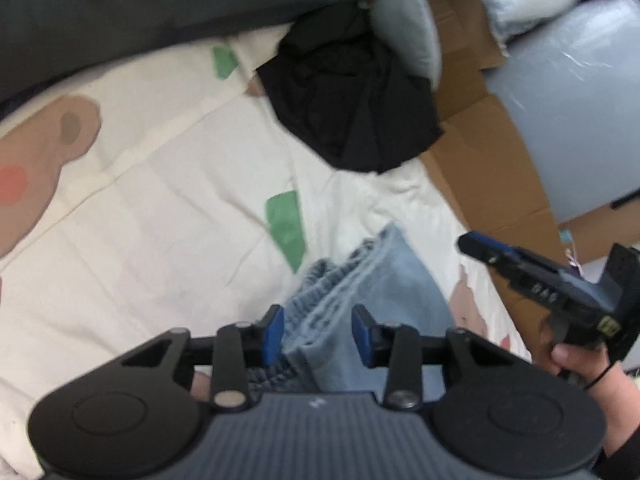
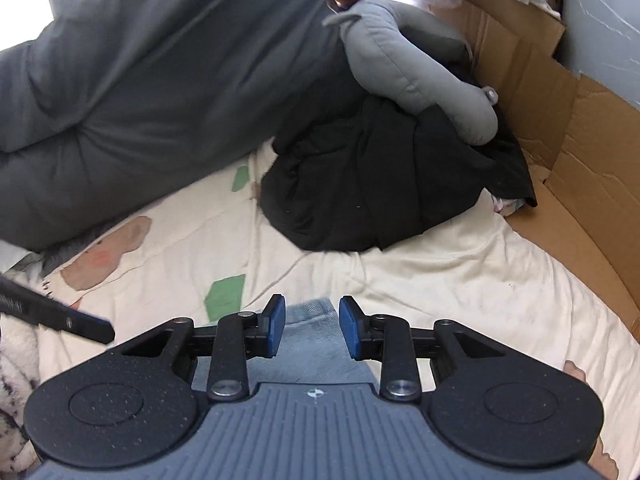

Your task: Fold clothes

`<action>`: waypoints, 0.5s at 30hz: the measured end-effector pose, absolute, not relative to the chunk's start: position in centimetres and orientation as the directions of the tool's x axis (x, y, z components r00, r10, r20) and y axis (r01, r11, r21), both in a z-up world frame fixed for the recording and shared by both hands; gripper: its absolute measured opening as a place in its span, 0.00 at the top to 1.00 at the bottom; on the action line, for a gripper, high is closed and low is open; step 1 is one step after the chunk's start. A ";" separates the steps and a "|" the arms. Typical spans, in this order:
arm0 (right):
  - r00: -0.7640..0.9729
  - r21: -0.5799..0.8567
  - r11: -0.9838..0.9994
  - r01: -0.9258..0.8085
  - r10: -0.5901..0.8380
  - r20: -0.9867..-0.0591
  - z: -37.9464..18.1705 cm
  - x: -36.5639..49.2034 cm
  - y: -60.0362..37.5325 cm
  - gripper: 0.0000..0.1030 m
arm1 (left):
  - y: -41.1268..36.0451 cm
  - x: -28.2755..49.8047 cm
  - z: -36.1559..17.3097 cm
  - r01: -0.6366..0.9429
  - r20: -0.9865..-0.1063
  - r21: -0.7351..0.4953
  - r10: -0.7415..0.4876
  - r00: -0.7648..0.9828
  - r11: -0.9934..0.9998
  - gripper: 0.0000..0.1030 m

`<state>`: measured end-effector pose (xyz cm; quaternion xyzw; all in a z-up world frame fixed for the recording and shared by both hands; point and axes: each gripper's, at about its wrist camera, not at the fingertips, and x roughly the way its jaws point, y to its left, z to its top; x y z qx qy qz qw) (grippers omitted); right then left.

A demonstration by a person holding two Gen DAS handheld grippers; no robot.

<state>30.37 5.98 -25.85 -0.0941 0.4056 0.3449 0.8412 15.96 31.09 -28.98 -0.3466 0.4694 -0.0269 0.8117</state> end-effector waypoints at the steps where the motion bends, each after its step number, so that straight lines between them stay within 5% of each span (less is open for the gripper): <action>1: 0.429 0.125 0.738 -0.663 0.511 -0.745 -25.9 30.0 6.0 0.65 | 30.8 16.0 -28.6 -0.273 -0.749 -0.575 -0.363 0.554 0.771 0.70; 8: 0.366 0.127 0.683 -0.719 0.527 -0.767 -28.0 27.6 8.2 0.67 | 28.0 16.5 -28.7 -0.209 -0.720 -0.605 -0.417 0.554 0.768 0.83; 15: 0.356 0.103 0.676 -0.730 0.505 -0.786 -30.6 27.2 10.3 0.90 | 27.2 17.4 -32.8 -0.233 -0.772 -0.564 -0.407 0.488 0.792 0.98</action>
